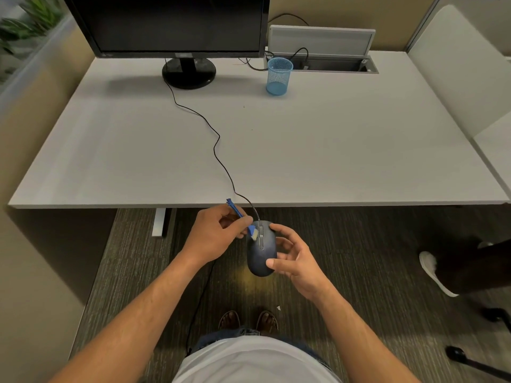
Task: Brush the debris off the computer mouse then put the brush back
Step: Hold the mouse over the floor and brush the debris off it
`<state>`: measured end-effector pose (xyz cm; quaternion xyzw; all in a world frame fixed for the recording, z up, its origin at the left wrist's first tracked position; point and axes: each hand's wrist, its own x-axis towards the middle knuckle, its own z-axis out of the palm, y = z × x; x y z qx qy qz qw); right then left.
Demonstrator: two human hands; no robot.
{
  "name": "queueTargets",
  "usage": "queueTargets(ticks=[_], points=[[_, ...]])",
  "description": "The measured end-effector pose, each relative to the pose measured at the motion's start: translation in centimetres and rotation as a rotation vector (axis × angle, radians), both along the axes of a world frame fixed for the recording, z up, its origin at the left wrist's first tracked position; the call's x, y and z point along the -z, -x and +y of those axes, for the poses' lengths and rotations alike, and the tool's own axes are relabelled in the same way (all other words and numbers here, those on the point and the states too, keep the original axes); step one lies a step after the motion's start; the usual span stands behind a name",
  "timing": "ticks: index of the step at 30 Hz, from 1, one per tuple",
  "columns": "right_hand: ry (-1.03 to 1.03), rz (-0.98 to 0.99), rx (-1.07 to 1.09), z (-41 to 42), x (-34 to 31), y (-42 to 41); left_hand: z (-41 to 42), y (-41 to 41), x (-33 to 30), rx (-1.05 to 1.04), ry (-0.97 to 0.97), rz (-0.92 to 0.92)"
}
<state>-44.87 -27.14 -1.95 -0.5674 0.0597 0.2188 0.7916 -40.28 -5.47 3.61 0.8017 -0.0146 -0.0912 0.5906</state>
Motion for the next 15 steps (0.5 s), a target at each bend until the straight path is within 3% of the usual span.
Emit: queueTargets(ticks=[6,15], points=[[-0.001,0.002,-0.004,-0.13,-0.11,-0.07,0.59,0.85,-0.5,0.193,0.025,-0.034],[0.004,0.022,-0.019,-0.13,0.02,0.11,-0.03,0.73,0.34,0.169,-0.043,-0.053]])
